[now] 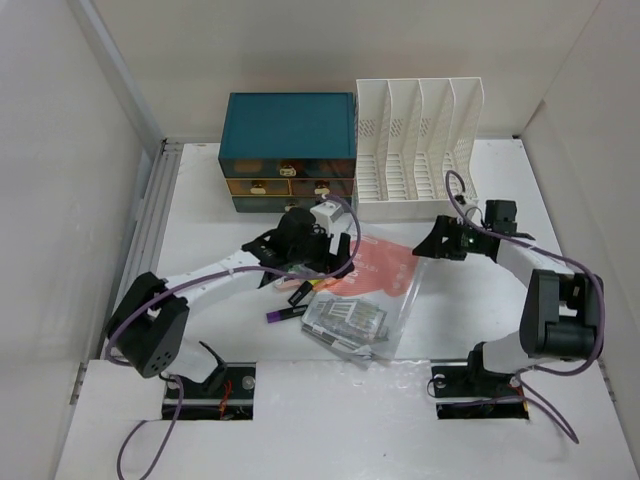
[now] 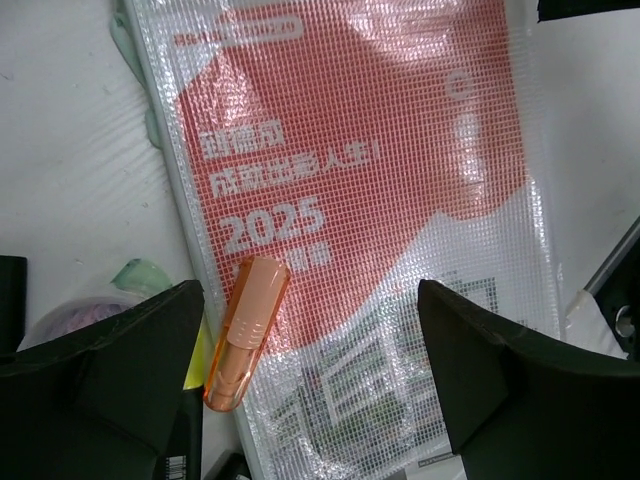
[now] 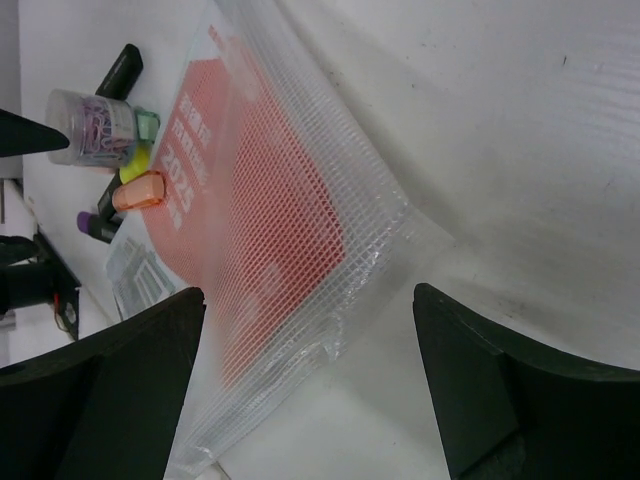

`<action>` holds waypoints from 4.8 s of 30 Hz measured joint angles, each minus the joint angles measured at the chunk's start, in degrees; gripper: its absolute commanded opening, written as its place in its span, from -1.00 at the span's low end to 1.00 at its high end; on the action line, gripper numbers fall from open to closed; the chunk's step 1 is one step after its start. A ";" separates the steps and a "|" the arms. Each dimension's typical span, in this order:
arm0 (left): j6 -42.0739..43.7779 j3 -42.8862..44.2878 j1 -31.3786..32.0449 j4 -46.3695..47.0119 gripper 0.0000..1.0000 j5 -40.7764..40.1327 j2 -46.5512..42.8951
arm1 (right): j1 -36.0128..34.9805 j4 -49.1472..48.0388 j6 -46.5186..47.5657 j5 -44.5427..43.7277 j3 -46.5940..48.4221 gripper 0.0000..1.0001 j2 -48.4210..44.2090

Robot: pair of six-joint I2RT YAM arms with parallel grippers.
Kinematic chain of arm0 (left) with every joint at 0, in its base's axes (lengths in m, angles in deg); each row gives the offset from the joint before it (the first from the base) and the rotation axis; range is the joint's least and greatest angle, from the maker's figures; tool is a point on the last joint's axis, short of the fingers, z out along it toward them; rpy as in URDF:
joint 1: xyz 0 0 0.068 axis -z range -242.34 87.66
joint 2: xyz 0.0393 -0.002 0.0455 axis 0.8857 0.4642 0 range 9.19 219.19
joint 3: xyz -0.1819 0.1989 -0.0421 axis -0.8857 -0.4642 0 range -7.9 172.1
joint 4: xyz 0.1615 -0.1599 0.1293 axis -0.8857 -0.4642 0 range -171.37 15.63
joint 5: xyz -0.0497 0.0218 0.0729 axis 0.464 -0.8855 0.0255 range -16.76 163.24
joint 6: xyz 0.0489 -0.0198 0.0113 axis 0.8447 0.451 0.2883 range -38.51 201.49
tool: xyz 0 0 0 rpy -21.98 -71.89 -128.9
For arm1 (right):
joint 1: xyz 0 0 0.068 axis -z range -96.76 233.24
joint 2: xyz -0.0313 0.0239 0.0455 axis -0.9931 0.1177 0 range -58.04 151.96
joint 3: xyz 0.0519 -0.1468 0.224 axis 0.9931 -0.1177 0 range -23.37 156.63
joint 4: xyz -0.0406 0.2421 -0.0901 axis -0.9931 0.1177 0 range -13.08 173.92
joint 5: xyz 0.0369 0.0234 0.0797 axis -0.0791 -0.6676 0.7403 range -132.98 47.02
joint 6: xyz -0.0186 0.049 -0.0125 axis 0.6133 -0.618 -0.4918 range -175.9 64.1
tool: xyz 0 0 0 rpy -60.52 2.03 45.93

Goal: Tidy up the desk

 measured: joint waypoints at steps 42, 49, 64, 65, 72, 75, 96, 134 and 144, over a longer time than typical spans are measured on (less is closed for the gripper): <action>0.24 5.99 5.62 -2.64 0.70 -8.48 4.31 | -3.21 9.79 10.08 4.07 12.07 -1.00 -17.84; 0.46 8.17 3.74 -2.25 0.70 -8.33 3.21 | -3.21 10.19 13.42 -5.57 25.20 -1.00 -24.70; 1.25 8.17 3.74 -2.89 0.72 -8.13 0.00 | -11.08 -6.45 4.85 -27.30 34.25 -1.00 -12.46; 1.36 8.17 3.74 -2.89 0.72 -8.13 -0.20 | -12.15 -7.15 4.68 -29.46 34.86 -1.00 -10.95; 1.62 8.15 3.74 -2.91 0.72 -8.15 -2.43 | -15.52 -10.36 3.30 -38.38 37.18 -1.00 -6.03; 1.68 8.15 3.74 -2.89 0.72 -8.15 -3.28 | -17.29 -11.39 2.71 -40.83 38.73 -1.00 -4.68; 1.64 7.04 3.74 -3.28 0.72 -10.43 -5.97 | -31.32 -17.97 -6.45 -64.17 38.12 -1.00 1.42; 1.60 6.25 3.74 -3.56 0.72 -13.07 -6.19 | -40.13 -43.25 9.92 -79.71 19.32 0.91 2.86; 1.49 4.22 4.11 -3.76 0.40 -12.41 -9.25 | -34.03 -24.33 7.23 -59.45 17.31 0.62 -22.82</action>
